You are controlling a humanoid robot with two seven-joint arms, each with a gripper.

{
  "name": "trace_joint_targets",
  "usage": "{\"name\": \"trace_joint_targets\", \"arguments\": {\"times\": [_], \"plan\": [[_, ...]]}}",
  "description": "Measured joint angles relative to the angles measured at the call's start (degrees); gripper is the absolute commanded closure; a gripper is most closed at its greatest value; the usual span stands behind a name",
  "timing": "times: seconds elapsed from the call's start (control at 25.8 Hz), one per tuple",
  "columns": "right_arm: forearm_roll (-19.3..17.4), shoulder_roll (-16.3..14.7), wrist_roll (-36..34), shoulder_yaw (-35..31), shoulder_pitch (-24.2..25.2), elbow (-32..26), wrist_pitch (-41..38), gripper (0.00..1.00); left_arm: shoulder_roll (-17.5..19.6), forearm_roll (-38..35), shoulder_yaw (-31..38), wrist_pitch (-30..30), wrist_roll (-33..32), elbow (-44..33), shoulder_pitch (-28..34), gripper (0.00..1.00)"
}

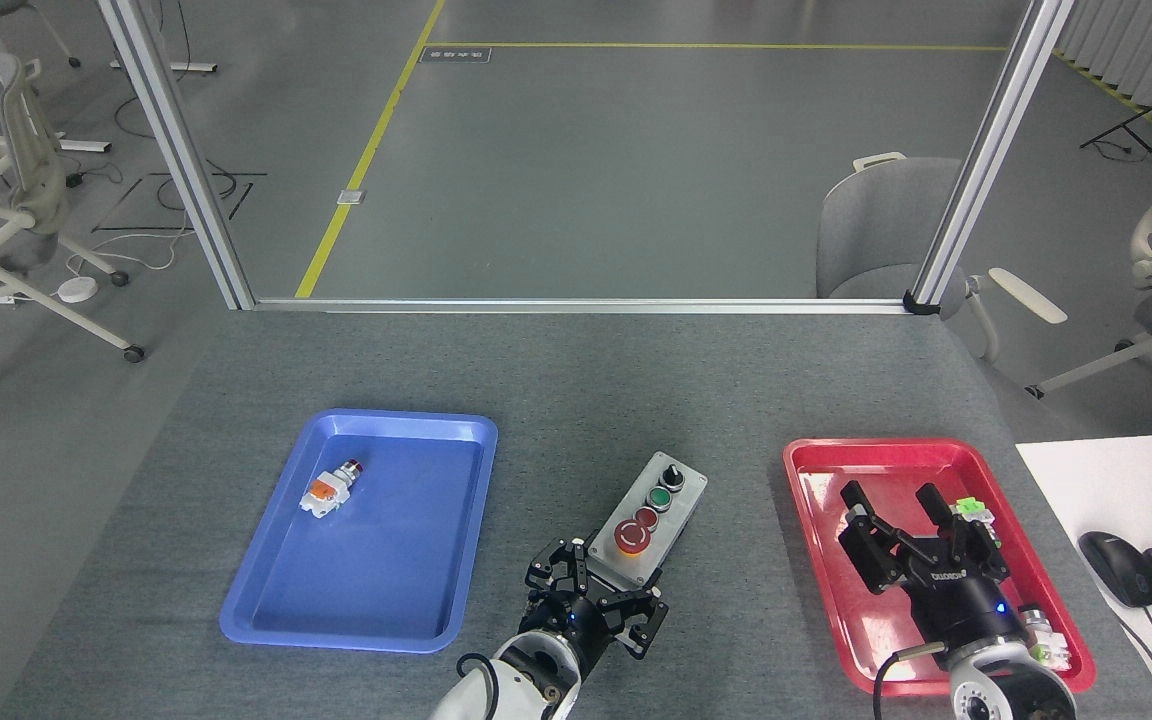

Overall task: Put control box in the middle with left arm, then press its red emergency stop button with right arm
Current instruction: 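Open the left gripper and withdraw it back toward the blue tray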

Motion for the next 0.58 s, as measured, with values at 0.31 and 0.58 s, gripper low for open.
{"name": "trace_joint_targets", "arguments": {"times": [0.31,0.58], "plan": [[0.0,-0.04,-0.69,0.25,0.08,0.0,-0.04,0.01,0.44,-0.09,0.03,-0.18,0.16,-5.95,3.01,0.03],[0.0,-0.12,-0.76,0.55,0.08,0.0,0.33,0.01,8.27,0.19,0.34,-0.51,-0.06,-16.54,9.66,0.02]]}}
